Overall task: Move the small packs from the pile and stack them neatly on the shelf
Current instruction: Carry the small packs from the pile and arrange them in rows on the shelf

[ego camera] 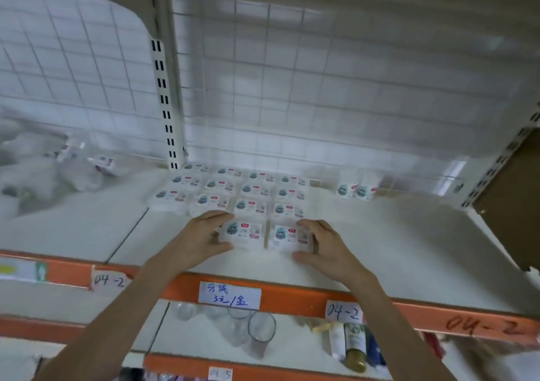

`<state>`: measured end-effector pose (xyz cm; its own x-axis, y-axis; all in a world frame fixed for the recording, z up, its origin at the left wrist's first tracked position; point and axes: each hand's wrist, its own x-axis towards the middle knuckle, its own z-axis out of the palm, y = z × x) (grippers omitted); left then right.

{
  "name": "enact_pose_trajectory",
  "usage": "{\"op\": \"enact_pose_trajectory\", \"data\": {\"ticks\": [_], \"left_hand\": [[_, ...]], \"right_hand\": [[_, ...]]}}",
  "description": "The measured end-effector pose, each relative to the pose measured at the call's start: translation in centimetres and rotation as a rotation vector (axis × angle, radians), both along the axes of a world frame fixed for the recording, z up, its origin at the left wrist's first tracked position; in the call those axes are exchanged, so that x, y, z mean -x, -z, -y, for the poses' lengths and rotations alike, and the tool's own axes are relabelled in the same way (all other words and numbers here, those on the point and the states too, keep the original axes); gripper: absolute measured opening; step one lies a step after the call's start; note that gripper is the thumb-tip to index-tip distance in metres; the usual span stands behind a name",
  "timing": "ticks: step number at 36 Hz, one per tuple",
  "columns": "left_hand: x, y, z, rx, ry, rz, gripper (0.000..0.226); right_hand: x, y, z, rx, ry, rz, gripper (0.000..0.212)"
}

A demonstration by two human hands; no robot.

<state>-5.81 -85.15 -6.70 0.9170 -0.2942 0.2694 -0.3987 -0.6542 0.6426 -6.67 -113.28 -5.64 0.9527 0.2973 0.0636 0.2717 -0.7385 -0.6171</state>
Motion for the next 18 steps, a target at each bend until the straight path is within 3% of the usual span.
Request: {"op": "enact_pose_trajectory", "data": {"ticks": [9,18], "left_hand": [[0.0,0.91,0.81,0.01,-0.078,0.019,0.052],[-0.54,1.03,1.08,-0.046,-0.072,0.014,0.055]], "right_hand": [[-0.68,0.52,0.05,0.013,-0.126,0.151,0.052],[-0.77,0.21,0.2,-0.039,-0.124,0.089,0.057]]}}
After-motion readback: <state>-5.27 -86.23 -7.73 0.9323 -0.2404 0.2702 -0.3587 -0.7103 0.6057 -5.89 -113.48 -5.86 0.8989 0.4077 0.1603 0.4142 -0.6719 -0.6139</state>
